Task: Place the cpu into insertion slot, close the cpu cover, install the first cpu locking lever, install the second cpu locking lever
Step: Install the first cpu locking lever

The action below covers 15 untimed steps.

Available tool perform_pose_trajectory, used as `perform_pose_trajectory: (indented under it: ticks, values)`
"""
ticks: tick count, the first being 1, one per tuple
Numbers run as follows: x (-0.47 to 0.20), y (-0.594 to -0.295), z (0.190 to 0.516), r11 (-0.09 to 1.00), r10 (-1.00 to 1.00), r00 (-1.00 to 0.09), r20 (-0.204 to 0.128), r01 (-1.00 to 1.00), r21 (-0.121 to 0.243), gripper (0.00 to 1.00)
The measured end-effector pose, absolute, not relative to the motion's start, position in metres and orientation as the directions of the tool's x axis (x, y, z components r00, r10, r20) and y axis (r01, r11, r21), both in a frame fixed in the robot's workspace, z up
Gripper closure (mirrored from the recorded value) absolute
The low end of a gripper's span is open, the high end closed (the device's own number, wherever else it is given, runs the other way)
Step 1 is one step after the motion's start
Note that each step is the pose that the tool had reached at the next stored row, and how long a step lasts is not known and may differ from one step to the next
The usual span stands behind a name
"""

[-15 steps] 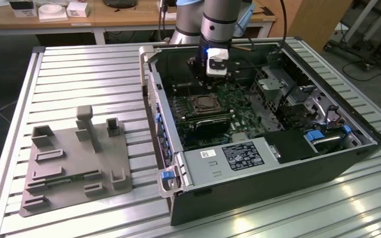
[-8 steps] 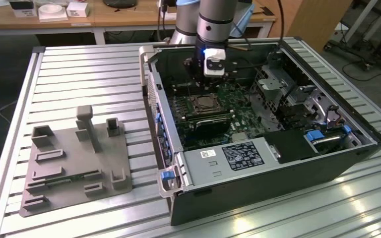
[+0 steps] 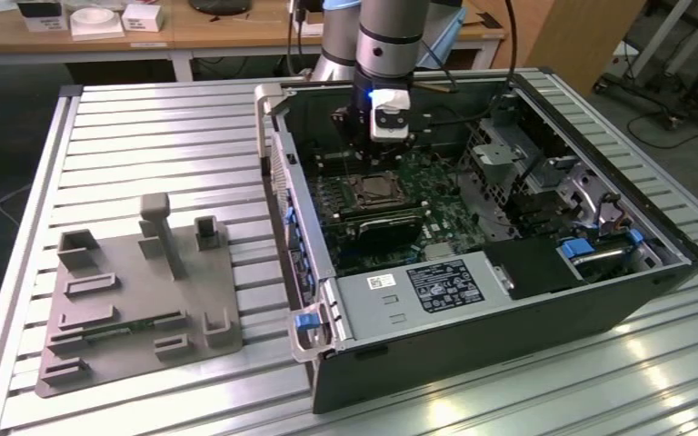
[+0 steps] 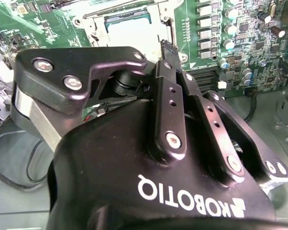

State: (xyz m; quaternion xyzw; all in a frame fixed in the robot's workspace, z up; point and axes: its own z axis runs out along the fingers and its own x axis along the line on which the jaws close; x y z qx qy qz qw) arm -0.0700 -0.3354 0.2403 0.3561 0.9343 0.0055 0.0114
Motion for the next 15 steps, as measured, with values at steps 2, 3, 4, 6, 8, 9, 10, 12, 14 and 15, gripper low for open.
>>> perform_pose_trajectory:
  ticks: [2, 3, 4, 6, 8, 9, 10, 12, 14, 15]
  values:
    - [-0.0701, -0.3354, 0.2403, 0.746, 0.666, -0.746, -0.017, 0.665, 0.018, 0.90]
    - [-0.0701, -0.3354, 0.2403, 0.746, 0.666, -0.746, -0.017, 0.665, 0.018, 0.90]
    - [-0.0701, -0.3354, 0.2403, 0.746, 0.666, -0.746, -0.017, 0.665, 0.018, 0.90]
    - [-0.0702, -0.3353, 0.2403, 0.746, 0.666, -0.746, -0.017, 0.665, 0.018, 0.90]
    - [-0.0706, -0.3354, 0.2403, 0.746, 0.666, -0.746, -0.017, 0.665, 0.018, 0.90]
    - [-0.0710, -0.3353, 0.2403, 0.747, 0.665, -0.746, -0.017, 0.665, 0.018, 0.90]
    - [-0.0715, -0.3354, 0.2403, 0.747, 0.665, -0.747, -0.017, 0.664, 0.018, 0.90]
    - [-0.0729, -0.3354, 0.2403, 0.749, 0.663, -0.748, -0.017, 0.663, 0.018, 0.90]
    - [-0.0747, -0.3354, 0.2403, 0.750, 0.661, -0.750, -0.017, 0.661, 0.018, 0.90]
    - [-0.0760, -0.3354, 0.2403, 0.751, 0.660, -0.751, -0.017, 0.660, 0.018, 0.90]
